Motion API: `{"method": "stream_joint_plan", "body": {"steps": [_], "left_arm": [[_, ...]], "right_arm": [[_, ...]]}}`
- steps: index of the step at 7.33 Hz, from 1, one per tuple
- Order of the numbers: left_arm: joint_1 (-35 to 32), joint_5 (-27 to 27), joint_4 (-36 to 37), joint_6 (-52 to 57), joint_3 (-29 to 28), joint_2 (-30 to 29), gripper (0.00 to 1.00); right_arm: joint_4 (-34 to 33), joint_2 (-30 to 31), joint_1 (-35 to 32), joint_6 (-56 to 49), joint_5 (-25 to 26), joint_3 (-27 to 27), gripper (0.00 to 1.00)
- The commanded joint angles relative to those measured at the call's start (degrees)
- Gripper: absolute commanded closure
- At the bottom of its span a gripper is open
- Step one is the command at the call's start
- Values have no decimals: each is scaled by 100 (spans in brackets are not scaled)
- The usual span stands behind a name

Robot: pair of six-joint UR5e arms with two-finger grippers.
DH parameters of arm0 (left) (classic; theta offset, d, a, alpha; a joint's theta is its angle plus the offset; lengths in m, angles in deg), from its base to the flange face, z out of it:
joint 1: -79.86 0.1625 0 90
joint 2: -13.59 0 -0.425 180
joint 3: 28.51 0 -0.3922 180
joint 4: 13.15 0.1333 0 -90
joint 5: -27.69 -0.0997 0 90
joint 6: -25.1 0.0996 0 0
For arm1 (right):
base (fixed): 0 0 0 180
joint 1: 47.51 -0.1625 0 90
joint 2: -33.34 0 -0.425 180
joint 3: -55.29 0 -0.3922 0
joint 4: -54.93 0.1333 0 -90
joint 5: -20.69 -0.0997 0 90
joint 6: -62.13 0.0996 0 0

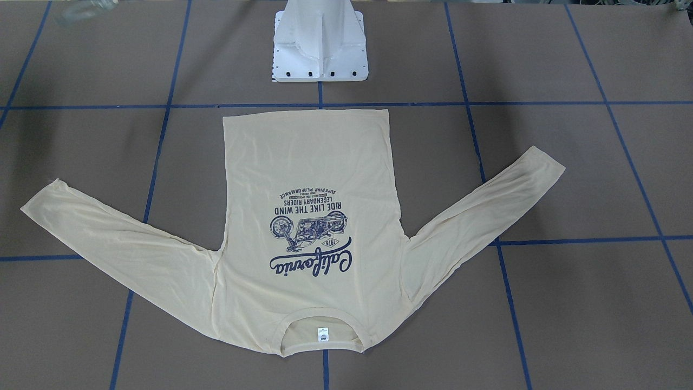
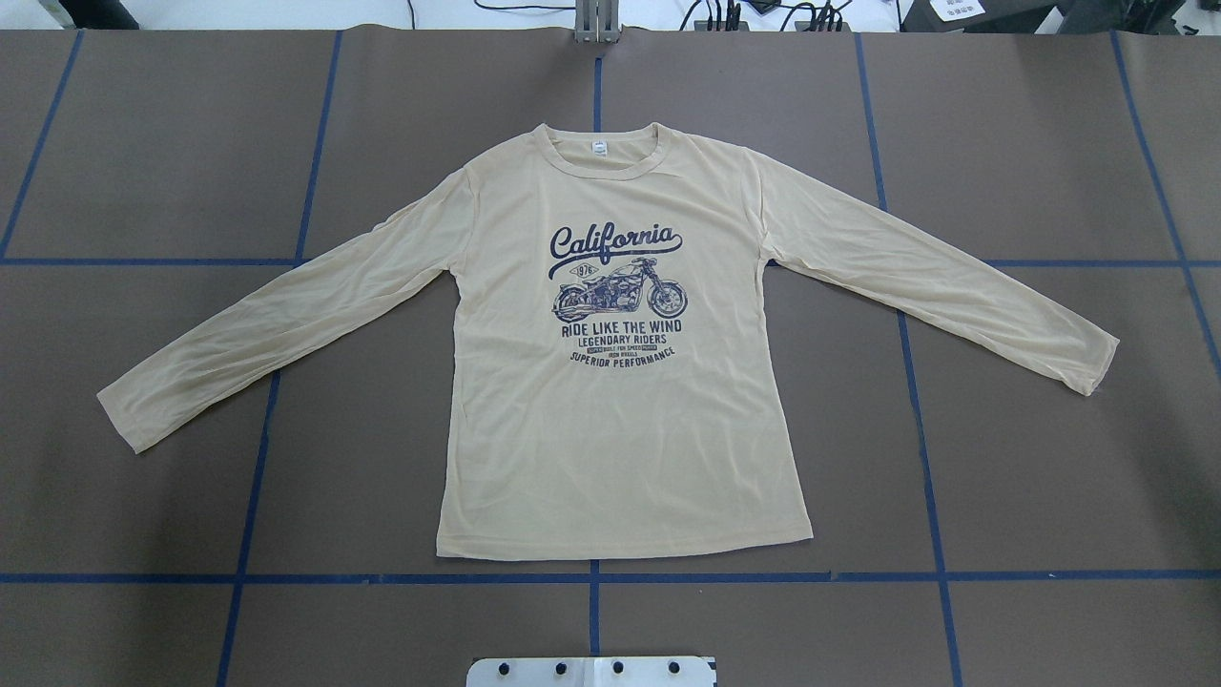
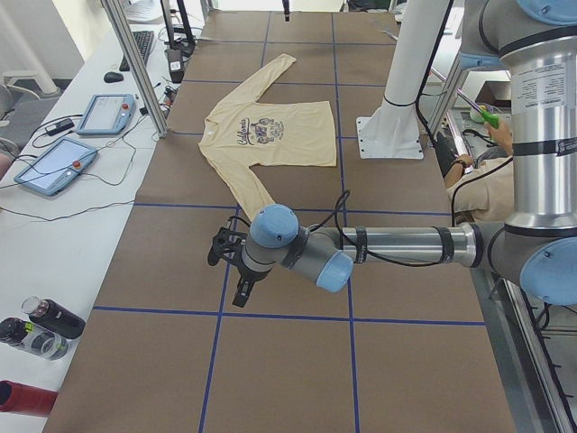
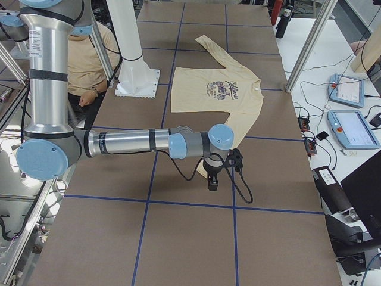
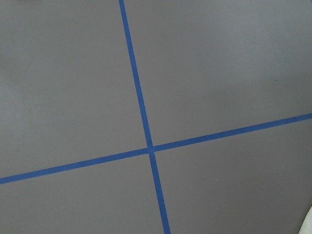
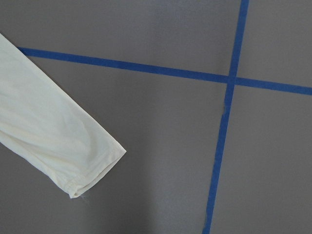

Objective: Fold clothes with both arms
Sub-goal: 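Move the right gripper toward the sleeve cuff nearest it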

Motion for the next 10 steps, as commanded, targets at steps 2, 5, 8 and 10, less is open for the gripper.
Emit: {"method": "stream_joint_plan", "body": {"steps": [2,5,8,10], "left_arm": [[9,82,-46,8,136,158,1],[18,530,-65,17,13,177,1],[9,680,-520,9,22,230,1],[18,671,-531,0,39,230,1]], "right_arm": [[4,7,0,5,0,15,0],[21,-36,122,22,27,42,0],[1675,-81,878,1452,36,-752,0],[2733,-90,1158,3235,44,-1101,5]]}}
